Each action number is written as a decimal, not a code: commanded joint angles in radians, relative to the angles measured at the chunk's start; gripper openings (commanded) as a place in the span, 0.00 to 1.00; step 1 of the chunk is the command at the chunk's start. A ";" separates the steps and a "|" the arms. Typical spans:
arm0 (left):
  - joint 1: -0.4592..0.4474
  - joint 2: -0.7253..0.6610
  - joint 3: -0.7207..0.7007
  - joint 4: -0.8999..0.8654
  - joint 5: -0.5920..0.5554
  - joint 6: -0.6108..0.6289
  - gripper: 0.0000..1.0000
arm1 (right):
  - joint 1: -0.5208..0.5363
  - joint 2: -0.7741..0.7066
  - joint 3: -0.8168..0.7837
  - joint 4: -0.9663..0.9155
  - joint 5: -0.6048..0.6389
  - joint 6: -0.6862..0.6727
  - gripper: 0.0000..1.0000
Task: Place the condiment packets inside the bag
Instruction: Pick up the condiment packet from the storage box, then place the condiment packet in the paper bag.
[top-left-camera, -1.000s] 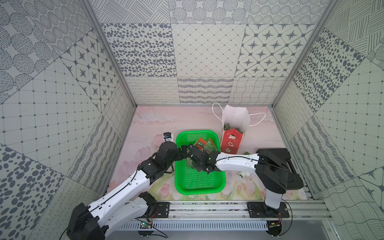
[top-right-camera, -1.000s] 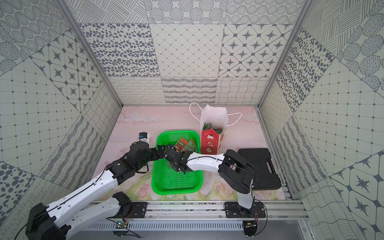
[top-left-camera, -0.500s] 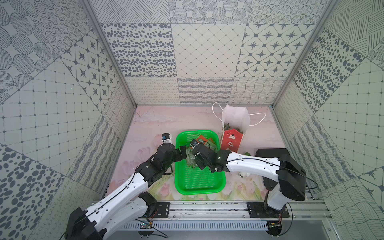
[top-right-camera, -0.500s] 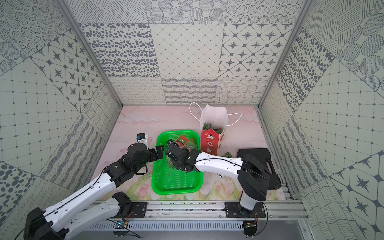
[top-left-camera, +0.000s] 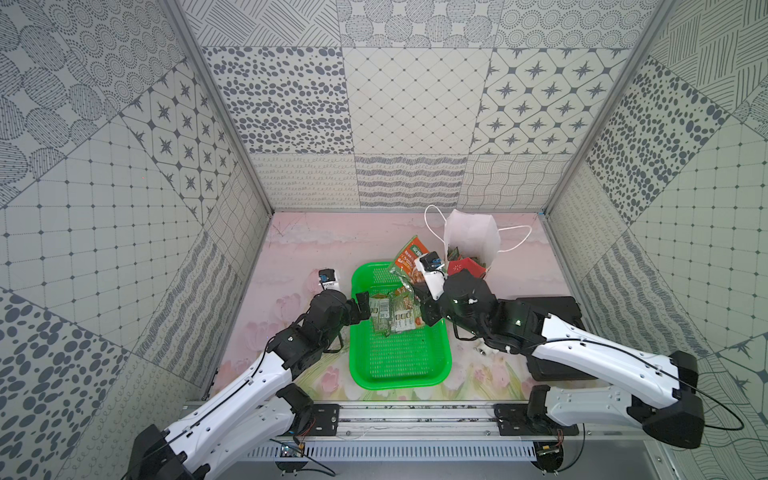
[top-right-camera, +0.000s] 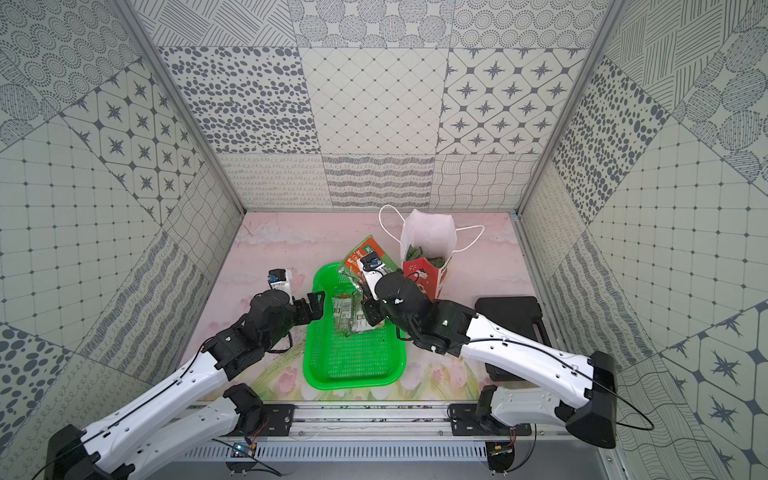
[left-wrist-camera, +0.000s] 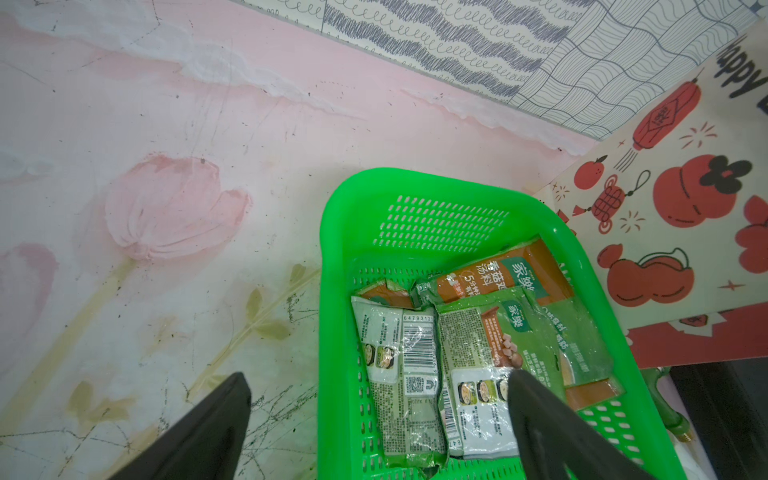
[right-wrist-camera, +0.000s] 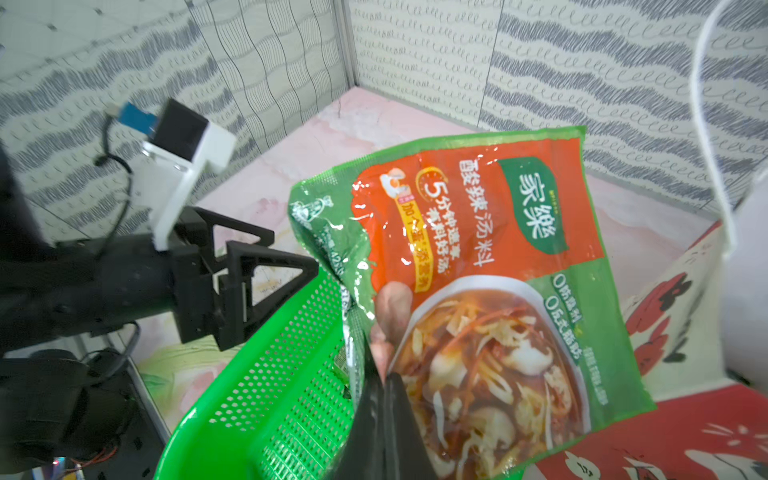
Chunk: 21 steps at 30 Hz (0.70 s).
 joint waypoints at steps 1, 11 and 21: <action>0.005 0.001 -0.002 0.048 -0.023 -0.002 1.00 | -0.025 -0.077 0.023 0.071 -0.039 0.001 0.00; 0.006 0.013 -0.002 0.057 -0.012 -0.001 0.99 | -0.295 -0.180 0.033 0.102 -0.280 0.147 0.00; 0.006 0.031 0.005 0.058 -0.003 0.004 1.00 | -0.570 -0.119 0.022 0.108 -0.509 0.448 0.00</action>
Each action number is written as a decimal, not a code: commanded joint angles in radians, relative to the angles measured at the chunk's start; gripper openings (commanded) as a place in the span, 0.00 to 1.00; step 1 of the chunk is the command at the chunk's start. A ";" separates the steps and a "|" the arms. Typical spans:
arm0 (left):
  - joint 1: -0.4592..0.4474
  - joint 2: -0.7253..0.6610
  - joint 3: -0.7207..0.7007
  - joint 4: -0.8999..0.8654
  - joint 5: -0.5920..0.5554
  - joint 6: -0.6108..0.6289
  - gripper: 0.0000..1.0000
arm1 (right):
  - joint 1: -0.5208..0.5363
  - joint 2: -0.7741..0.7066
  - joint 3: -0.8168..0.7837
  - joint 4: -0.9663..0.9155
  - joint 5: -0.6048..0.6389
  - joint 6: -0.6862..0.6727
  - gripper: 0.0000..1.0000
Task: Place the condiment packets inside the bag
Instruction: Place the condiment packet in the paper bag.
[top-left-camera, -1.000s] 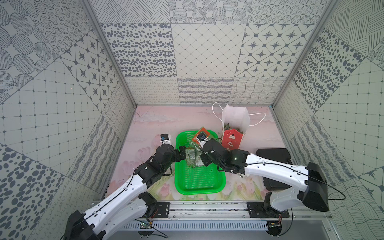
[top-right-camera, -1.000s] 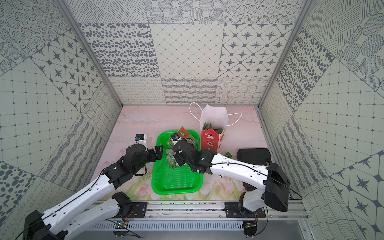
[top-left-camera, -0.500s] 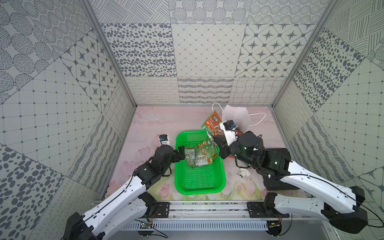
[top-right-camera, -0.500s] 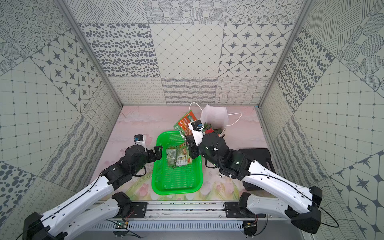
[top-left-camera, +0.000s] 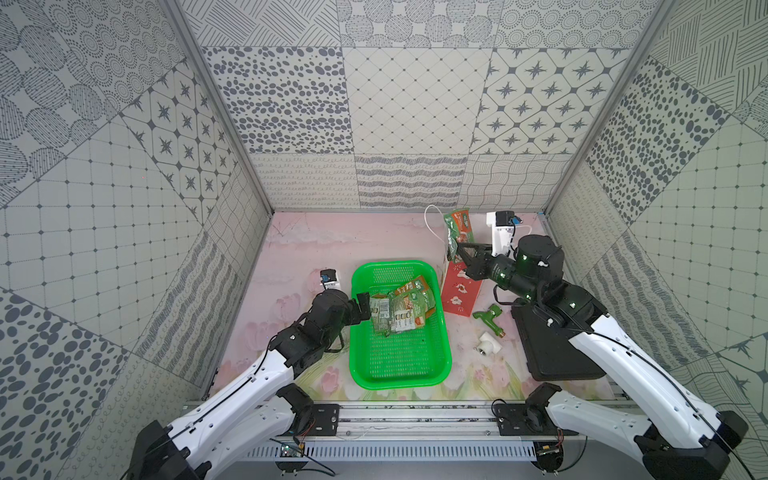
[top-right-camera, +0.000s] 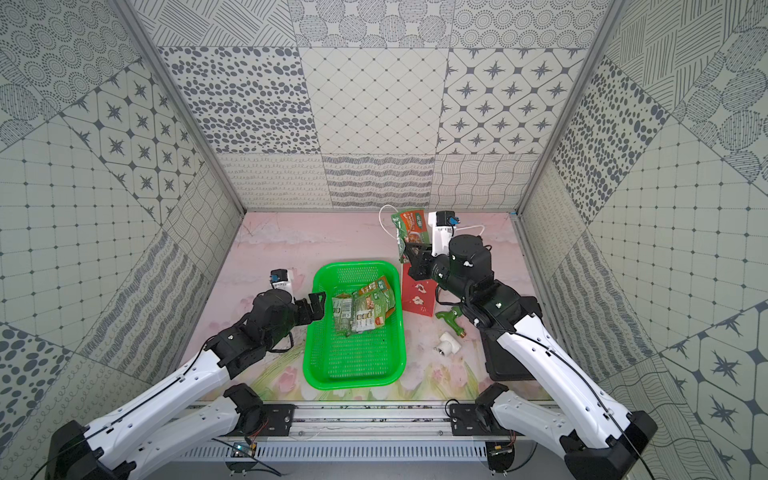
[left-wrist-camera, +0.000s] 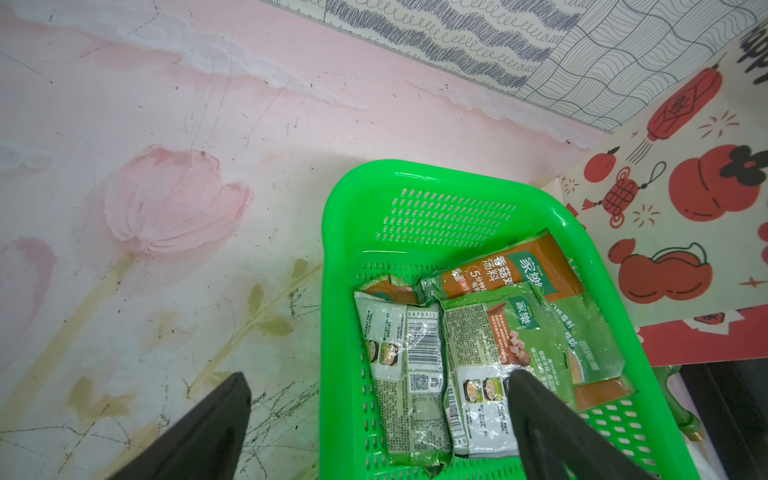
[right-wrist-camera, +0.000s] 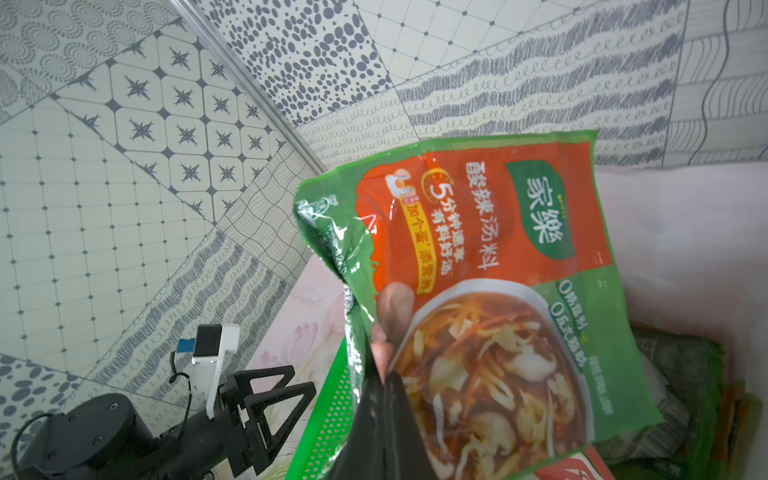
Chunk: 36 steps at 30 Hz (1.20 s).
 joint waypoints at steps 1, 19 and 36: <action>0.006 0.008 0.006 0.058 -0.003 0.005 1.00 | -0.076 0.014 0.007 0.057 -0.126 0.167 0.00; 0.006 0.035 0.014 0.059 0.012 0.005 1.00 | -0.169 0.007 -0.073 0.030 -0.283 0.493 0.00; 0.006 0.161 0.073 0.047 0.093 0.022 0.99 | -0.224 0.018 -0.025 0.014 -0.335 0.411 0.49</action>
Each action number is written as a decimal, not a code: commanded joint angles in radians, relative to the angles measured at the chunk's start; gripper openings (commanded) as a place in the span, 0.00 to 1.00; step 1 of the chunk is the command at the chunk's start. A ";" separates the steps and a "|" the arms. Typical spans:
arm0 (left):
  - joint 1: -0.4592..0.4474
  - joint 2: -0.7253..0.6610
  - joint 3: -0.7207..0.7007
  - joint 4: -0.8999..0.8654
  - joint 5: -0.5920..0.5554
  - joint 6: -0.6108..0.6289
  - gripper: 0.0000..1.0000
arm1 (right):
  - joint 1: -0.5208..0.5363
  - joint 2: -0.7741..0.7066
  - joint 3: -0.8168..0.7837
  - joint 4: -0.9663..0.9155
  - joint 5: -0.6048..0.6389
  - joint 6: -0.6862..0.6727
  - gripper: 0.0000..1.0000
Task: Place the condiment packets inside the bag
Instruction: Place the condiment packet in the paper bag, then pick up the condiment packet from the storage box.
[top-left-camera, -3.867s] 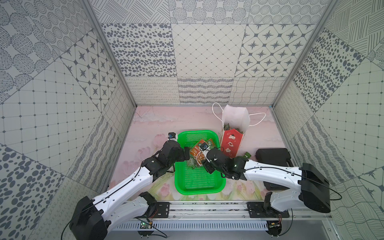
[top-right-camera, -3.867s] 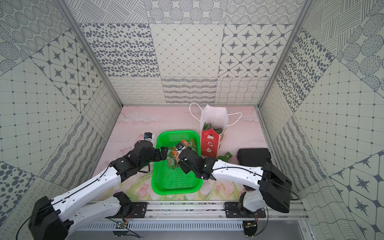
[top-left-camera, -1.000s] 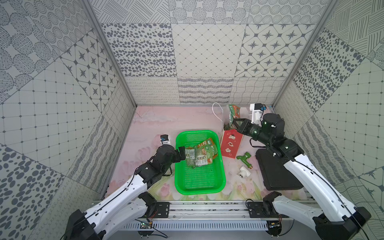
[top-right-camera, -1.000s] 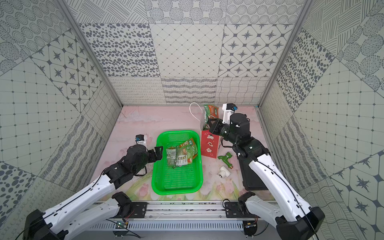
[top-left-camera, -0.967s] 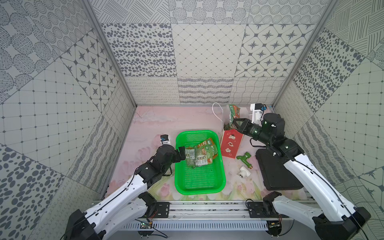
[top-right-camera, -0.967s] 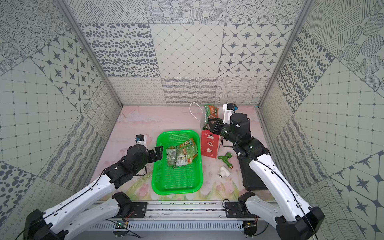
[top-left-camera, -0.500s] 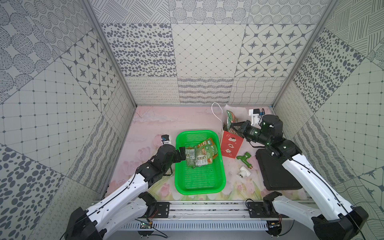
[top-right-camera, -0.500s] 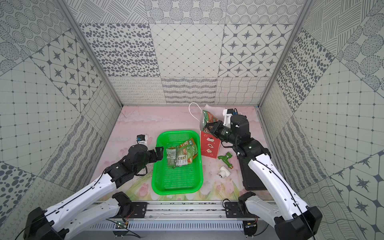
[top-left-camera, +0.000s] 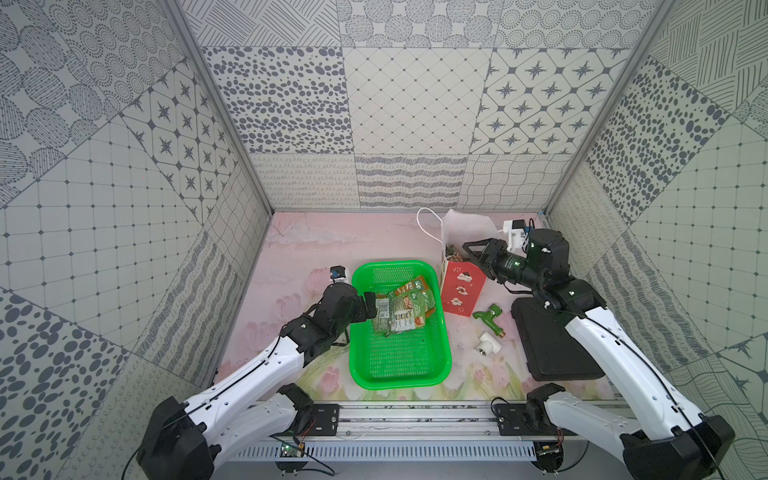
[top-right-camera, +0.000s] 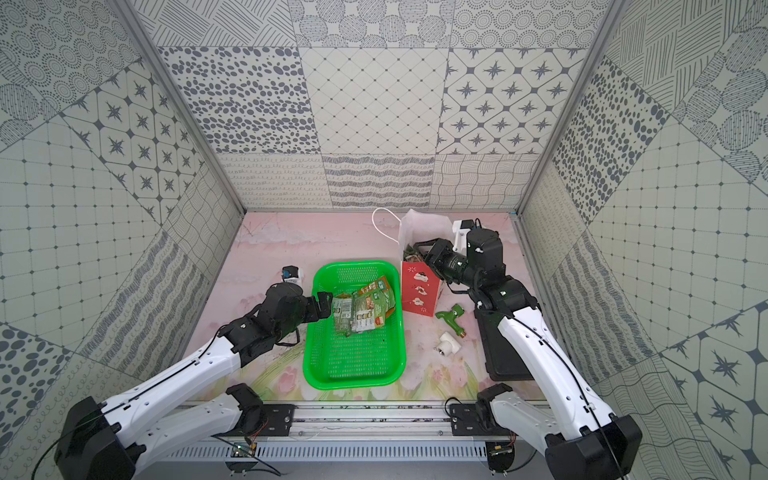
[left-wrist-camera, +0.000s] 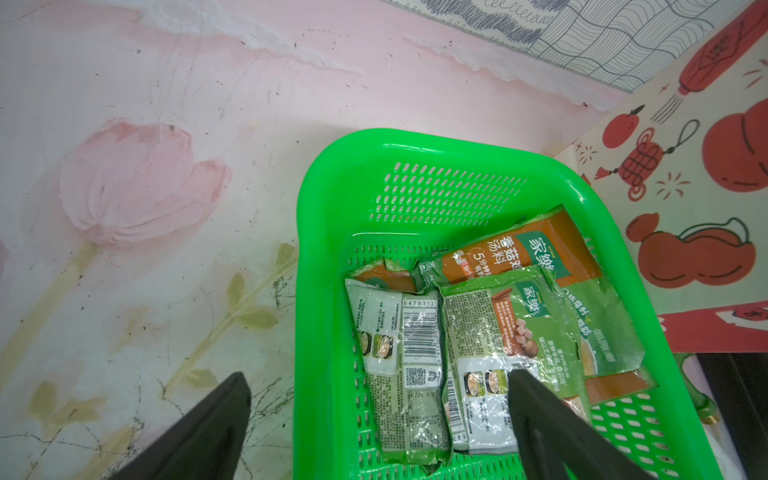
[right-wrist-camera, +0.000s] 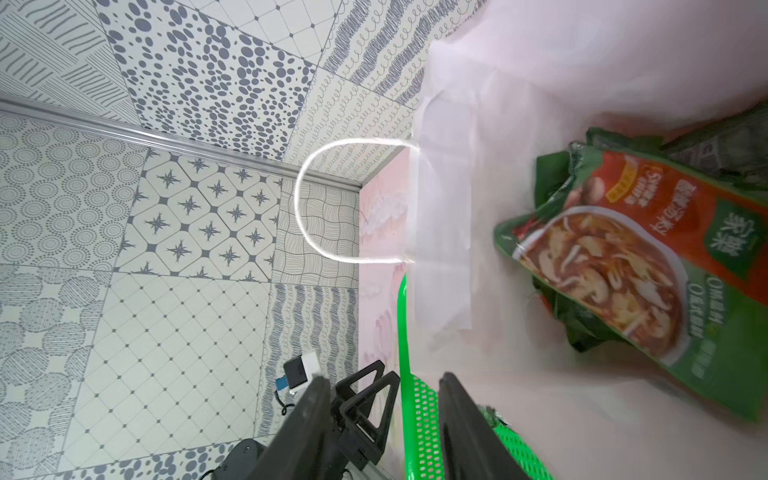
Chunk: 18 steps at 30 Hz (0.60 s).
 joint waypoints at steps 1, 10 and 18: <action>0.006 0.028 0.023 0.045 0.045 0.022 1.00 | -0.003 -0.010 0.044 0.031 -0.041 -0.070 0.52; 0.005 0.072 0.056 0.017 0.086 0.012 0.99 | -0.003 -0.099 -0.041 0.020 -0.147 -0.343 0.94; -0.001 0.164 0.106 -0.033 0.115 -0.027 1.00 | -0.002 -0.271 -0.218 -0.014 0.005 -0.538 0.97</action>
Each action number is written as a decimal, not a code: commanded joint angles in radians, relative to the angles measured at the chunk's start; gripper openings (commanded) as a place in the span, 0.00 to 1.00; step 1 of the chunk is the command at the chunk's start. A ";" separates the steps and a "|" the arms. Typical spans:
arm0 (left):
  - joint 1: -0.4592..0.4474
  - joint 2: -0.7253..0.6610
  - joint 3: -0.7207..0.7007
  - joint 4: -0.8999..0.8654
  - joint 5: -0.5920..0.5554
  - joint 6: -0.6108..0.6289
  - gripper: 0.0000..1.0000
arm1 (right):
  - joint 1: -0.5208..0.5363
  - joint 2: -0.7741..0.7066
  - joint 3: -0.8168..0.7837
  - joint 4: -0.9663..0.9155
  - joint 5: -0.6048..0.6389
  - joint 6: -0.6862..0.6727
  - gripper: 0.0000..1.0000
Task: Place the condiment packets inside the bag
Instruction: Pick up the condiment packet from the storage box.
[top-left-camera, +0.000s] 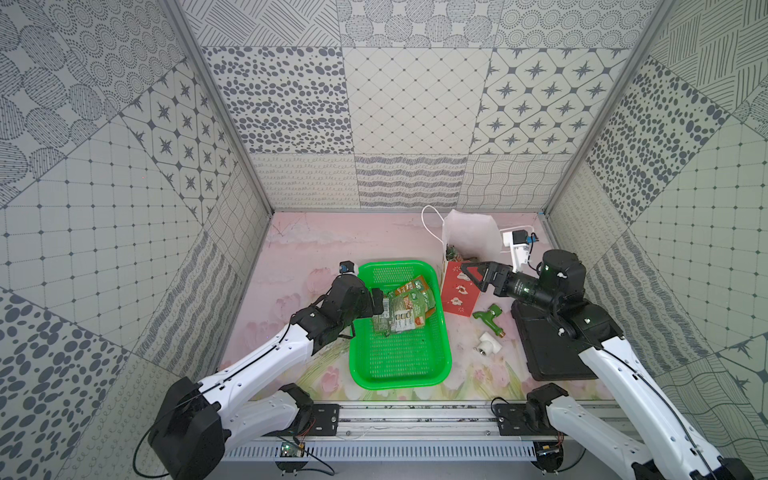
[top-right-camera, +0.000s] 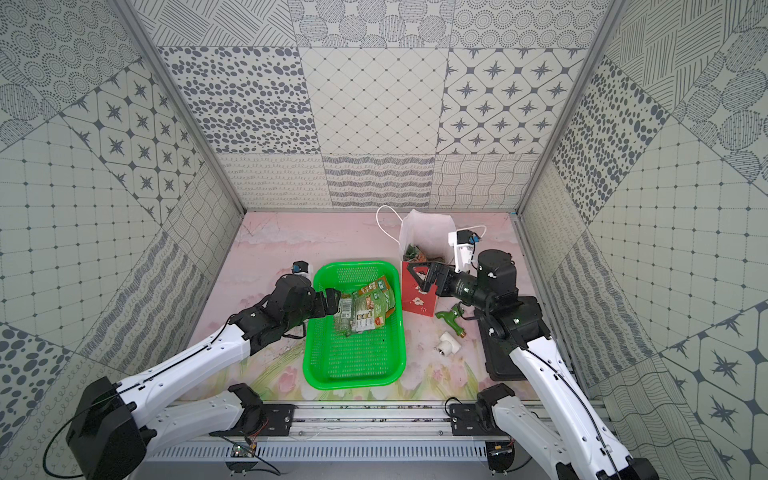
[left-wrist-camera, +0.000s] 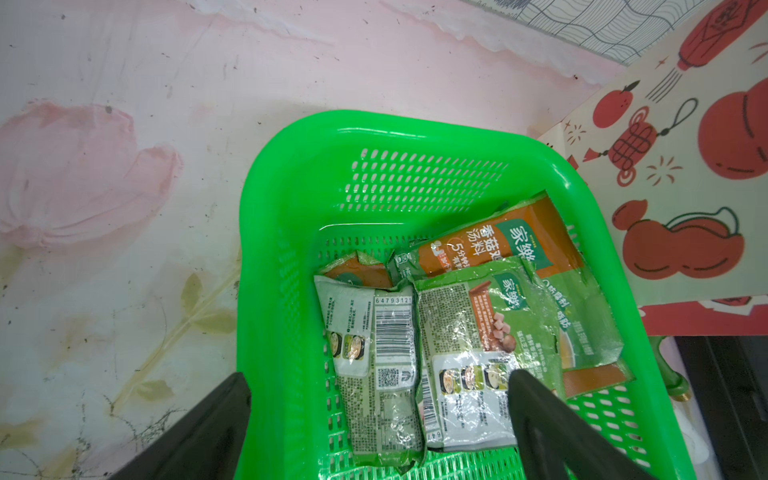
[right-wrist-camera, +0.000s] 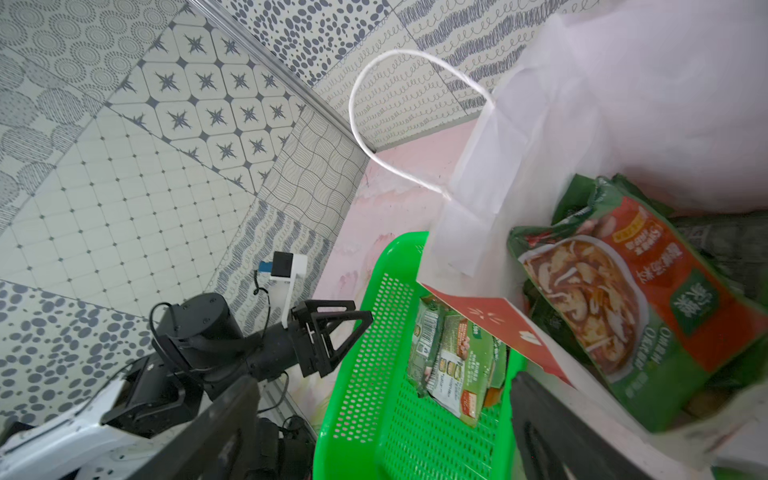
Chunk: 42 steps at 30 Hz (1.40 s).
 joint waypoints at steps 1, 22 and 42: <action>-0.006 0.054 0.034 -0.029 0.038 -0.021 1.00 | -0.001 -0.073 -0.075 0.007 0.107 -0.128 0.97; -0.133 0.526 0.273 -0.144 -0.052 0.001 0.55 | -0.001 -0.295 -0.354 0.156 0.340 -0.185 0.92; -0.134 0.585 0.333 -0.230 -0.082 0.009 0.00 | -0.001 -0.305 -0.377 0.160 0.345 -0.184 0.90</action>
